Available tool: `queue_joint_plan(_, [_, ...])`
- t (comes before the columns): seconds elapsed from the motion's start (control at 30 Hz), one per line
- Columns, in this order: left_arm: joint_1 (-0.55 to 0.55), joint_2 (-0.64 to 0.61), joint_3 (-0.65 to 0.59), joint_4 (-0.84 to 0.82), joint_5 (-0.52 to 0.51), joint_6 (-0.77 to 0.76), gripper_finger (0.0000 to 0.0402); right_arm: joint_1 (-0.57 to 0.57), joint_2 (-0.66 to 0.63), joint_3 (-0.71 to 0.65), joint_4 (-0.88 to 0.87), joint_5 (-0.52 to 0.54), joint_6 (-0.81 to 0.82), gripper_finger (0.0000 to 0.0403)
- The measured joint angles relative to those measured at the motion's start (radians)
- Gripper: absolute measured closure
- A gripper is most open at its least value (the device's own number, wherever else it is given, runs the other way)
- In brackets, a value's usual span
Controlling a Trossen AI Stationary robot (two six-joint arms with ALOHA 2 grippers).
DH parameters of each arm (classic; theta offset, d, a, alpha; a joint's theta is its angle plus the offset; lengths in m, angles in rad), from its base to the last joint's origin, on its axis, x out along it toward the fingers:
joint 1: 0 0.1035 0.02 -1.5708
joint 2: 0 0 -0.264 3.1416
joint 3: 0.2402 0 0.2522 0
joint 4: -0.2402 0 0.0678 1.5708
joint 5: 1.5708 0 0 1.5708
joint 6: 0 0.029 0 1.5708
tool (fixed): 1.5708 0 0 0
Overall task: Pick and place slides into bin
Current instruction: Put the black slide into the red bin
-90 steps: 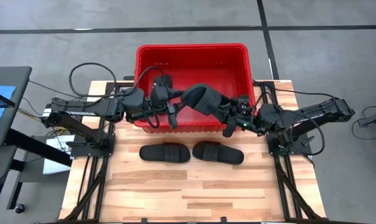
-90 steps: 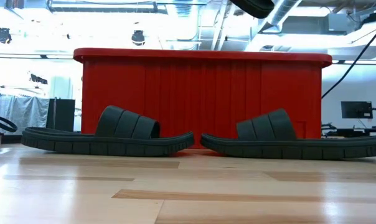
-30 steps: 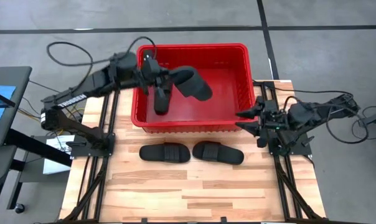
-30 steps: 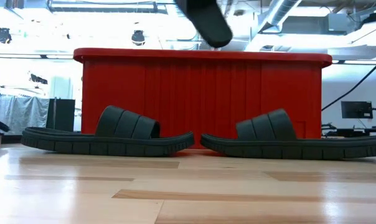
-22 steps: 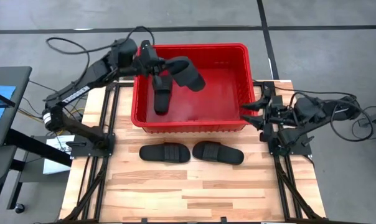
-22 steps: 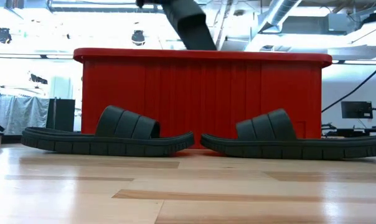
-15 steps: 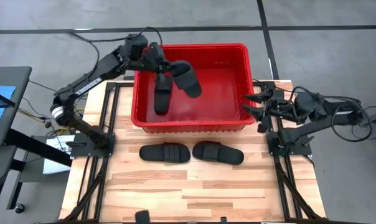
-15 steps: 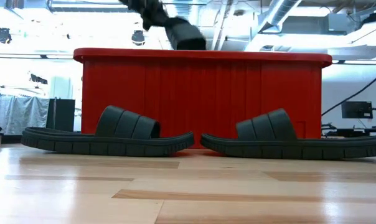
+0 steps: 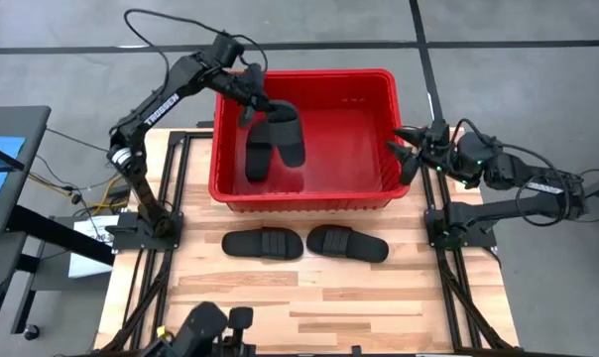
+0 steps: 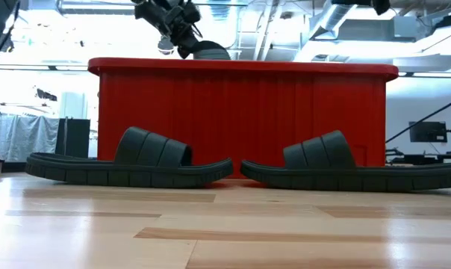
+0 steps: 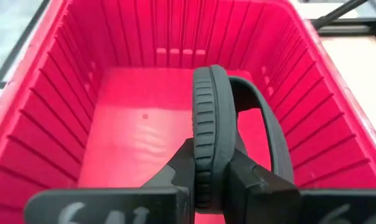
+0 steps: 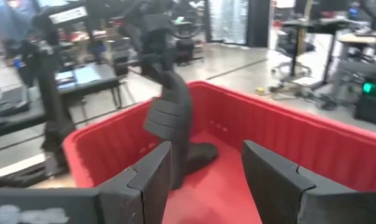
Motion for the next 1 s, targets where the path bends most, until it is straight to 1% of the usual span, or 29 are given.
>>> queue_joint_plan(0.07, [0.017, 0.024, 0.017, -0.036, 0.036, 0.037, 0.0375, -0.034, 0.005, 0.0, -0.003, 0.0, 0.021, 0.0216])
queue_joint_plan(0.2, [0.035, 0.053, 0.03, -0.151, 0.043, 0.161, 0.0375, -0.079, 0.016, 0.0, -0.028, -0.001, 0.06, 0.0219])
queue_joint_plan(0.33, [0.038, 0.078, 0.031, -0.217, 0.049, 0.237, 0.0375, -0.106, 0.027, 0.0, -0.043, -0.003, 0.078, 0.0221])
queue_joint_plan(0.47, [0.035, 0.085, 0.027, -0.216, 0.059, 0.286, 0.0375, -0.13, 0.043, 0.0, -0.044, -0.003, 0.087, 0.0221])
queue_joint_plan(0.53, [0.034, 0.095, 0.027, -0.213, 0.088, 0.303, 0.0375, -0.142, 0.051, 0.0, -0.043, -0.004, 0.091, 0.0221])
queue_joint_plan(0.67, [0.028, 0.111, 0.027, -0.221, 0.109, 0.348, 0.0375, -0.171, 0.066, 0.0, -0.044, -0.004, 0.106, 0.0221])
queue_joint_plan(0.77, [0.021, 0.127, 0.027, -0.249, 0.097, 0.396, 0.0375, -0.189, 0.079, 0.0, -0.042, -0.003, 0.107, 0.0221])
queue_joint_plan(1.0, [0.018, 0.146, 0.027, -0.257, 0.09, 0.414, 0.0376, -0.224, 0.1, 0.001, -0.048, -0.004, 0.124, 0.0221])
